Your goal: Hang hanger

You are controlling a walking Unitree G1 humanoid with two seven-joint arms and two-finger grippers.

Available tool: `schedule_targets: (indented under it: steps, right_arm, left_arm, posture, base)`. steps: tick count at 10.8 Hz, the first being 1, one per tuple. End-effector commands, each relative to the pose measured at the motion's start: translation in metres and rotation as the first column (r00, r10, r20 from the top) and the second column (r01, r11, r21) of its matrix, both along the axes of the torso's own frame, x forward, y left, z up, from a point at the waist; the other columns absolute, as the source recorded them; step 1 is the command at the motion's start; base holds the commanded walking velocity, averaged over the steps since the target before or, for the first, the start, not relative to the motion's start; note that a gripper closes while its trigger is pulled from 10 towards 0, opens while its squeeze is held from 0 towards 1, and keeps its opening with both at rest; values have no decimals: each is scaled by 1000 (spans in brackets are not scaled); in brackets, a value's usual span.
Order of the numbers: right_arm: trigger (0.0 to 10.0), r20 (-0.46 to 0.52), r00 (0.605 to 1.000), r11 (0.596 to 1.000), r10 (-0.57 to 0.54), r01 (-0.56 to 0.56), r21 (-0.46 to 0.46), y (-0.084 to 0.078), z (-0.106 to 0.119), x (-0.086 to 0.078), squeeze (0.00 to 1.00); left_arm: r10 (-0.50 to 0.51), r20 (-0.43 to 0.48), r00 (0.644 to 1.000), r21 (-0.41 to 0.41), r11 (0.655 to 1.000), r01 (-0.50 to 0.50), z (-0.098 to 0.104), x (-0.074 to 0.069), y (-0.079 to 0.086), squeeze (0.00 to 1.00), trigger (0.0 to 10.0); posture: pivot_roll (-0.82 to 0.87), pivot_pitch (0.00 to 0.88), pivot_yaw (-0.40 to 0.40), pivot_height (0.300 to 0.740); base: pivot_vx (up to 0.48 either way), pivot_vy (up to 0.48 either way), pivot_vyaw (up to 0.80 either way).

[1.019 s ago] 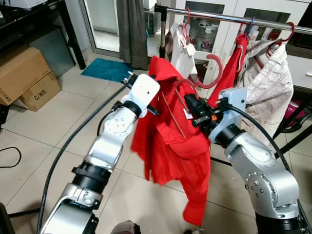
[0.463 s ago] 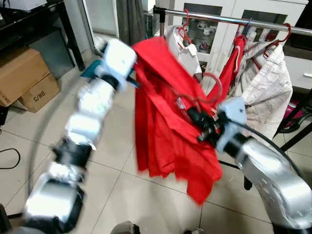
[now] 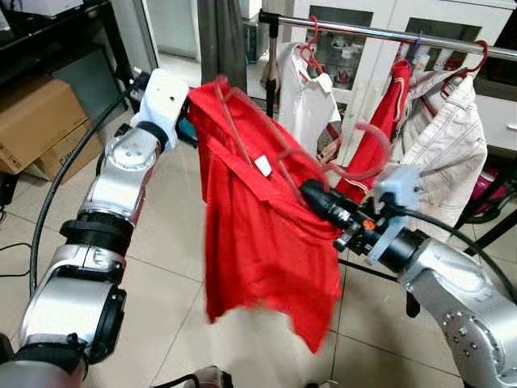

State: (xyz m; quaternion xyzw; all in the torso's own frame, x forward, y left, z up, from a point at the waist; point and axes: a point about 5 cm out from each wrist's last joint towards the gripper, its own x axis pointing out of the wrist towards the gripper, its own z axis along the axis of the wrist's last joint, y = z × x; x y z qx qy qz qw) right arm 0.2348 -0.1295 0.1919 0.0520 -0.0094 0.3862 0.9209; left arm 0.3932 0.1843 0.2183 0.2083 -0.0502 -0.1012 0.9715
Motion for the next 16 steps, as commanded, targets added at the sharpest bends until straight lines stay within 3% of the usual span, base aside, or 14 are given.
schedule_targets:
  steps: [1,3,4,5,7,8,9,10,11,12,13,15,16]
  right_arm:
    - [10000,3,999,999,-41,41,8,-9,3,-1,0]
    - [10000,-13,997,996,-78,79,48,-6,3,2,0]
    - [10000,-26,975,973,-223,224,55,-7,2,17,0]
    - [10000,-56,936,930,-348,352,104,-8,2,31,0]
    - [10000,-43,900,883,-434,435,179,-8,12,44,0]
    - [10000,-49,878,852,-476,474,220,-12,17,48,0]
    - [10000,-77,847,795,-525,521,311,-21,25,54,0]
    - [10000,-86,793,754,-603,602,263,-33,19,57,0]
    - [10000,-97,747,737,-658,665,119,-41,2,58,0]
    - [10000,-60,727,728,-684,686,8,-45,-10,54,0]
    - [10000,-119,739,747,-664,664,-42,-43,-26,41,0]
    - [10000,-168,740,758,-651,647,-86,-36,-41,23,0]
    - [10000,-205,743,770,-637,624,-134,-29,-52,12,0]
  left_arm:
    - [89,15,996,-104,991,-87,11,2,21,0,0]
    - [17,-6,1000,-188,982,-18,1,4,7,0,0]
    - [-157,23,987,-209,965,159,1,-3,-21,0,0]
    - [-321,13,947,-200,927,317,-2,-15,-53,0,0]
    - [-421,-18,907,-234,884,406,-13,-36,-88,0,0]
    - [-441,-31,897,-265,869,418,-18,-45,-97,0,0]
    - [-459,-45,887,-283,858,430,-24,-57,-105,0,0]
    - [-444,-50,895,-299,862,410,-24,-63,-101,0,0]
    - [-393,-56,918,-314,880,357,-23,-64,-91,0,0]
    - [-331,-80,940,-303,906,294,-26,-64,-78,0,0]
    - [-234,-118,965,-259,946,197,-35,-67,-61,0,2471]
    - [-208,-147,967,-263,951,164,-43,-79,-61,0,10000]
    - [-187,-162,969,-293,947,134,-47,-86,-63,0,10000]
  posture:
    - [-22,2,38,740]
    - [-25,5,40,740]
    - [-25,6,41,740]
    - [-22,5,42,740]
    - [-19,4,45,740]
    - [-14,4,39,740]
    - [-11,7,34,740]
    - [-8,8,34,740]
    - [-7,5,36,740]
    - [0,2,42,740]
    - [-3,12,44,740]
    - [-7,32,31,740]
    - [-7,38,29,740]
  base:
    - [0,0,0]
    - [0,0,0]
    - [0,0,0]
    - [0,0,0]
    - [0,0,0]
    - [0,0,0]
    - [0,0,0]
    - [0,0,0]
    - [0,0,0]
    - [0,0,0]
    - [0,0,0]
    - [0,0,0]
    - [0,0,0]
